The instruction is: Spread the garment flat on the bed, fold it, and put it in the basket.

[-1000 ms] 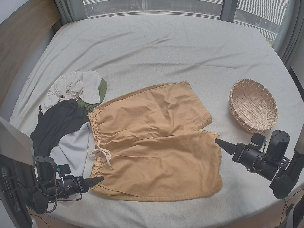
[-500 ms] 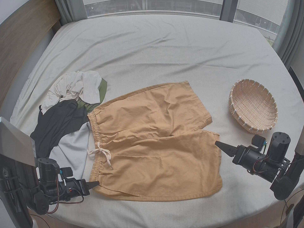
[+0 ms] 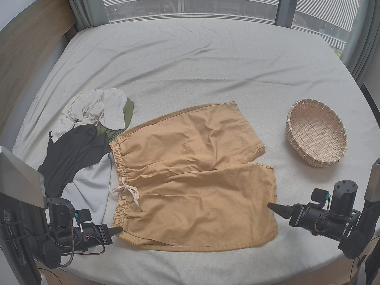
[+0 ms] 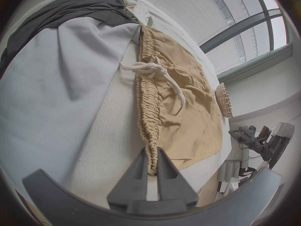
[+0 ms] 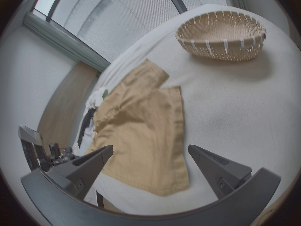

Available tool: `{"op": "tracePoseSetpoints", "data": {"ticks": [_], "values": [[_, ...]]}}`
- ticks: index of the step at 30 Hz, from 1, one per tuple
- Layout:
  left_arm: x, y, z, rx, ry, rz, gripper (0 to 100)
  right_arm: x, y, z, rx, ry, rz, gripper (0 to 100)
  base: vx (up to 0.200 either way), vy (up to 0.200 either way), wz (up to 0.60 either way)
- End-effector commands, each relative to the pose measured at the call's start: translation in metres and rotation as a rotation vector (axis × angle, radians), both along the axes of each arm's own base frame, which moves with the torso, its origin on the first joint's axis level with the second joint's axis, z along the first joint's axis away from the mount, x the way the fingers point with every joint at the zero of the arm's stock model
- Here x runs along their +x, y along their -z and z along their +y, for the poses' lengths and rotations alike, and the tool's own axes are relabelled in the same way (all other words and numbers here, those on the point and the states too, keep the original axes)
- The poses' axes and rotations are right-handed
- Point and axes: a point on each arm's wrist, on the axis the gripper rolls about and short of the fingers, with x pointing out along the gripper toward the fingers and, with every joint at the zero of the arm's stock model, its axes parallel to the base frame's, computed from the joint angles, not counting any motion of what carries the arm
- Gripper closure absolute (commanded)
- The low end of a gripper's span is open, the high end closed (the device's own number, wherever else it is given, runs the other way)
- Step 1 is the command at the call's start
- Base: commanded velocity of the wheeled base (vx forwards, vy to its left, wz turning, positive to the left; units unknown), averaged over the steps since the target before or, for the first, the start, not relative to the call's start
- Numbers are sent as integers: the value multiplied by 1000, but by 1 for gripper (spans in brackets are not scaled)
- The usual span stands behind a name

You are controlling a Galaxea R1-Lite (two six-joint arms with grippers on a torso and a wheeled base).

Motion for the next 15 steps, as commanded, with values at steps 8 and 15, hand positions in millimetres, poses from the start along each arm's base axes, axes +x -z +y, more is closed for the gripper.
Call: {"op": "tracePoseSetpoints", "data": {"ticks": [8, 15], "values": [[-3, 0, 1, 2, -3, -3, 100, -13, 58, 8, -187, -6, 285, 0, 0, 0, 0], [-3, 0, 1, 2, -3, -3, 100, -7, 67, 12, -176, -7, 246, 100, 0, 0, 0]]}}
